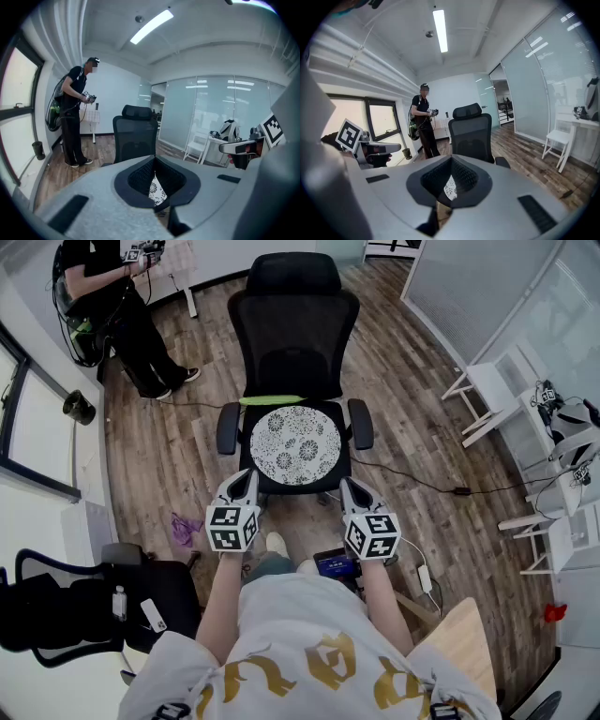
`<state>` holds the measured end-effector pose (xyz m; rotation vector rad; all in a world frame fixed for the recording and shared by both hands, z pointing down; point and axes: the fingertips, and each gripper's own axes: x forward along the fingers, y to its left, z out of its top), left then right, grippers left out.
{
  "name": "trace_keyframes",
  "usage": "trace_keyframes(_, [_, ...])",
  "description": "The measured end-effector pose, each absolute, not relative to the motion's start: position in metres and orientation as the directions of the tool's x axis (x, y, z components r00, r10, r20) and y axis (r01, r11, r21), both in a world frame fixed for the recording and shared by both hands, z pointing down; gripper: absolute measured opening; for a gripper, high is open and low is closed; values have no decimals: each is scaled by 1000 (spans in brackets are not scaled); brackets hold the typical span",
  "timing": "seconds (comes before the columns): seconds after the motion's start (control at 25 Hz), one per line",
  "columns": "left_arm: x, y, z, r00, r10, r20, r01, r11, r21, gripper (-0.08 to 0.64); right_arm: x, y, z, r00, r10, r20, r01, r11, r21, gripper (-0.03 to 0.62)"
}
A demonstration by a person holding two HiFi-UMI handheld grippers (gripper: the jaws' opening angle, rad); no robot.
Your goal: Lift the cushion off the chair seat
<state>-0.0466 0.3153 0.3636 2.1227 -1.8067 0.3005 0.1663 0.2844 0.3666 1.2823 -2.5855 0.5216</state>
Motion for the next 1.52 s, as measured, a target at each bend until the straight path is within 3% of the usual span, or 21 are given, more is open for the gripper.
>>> trace_keyframes(0.72, [-43, 316, 364, 187, -899, 395, -981, -150, 124, 9, 164, 281, 368, -583, -720, 376, -794, 603, -78, 11])
trace_keyframes(1.52, [-76, 242, 394, 210, -869, 448, -972, -135, 194, 9, 145, 208, 410, -590, -673, 447, -799, 568, -199, 11])
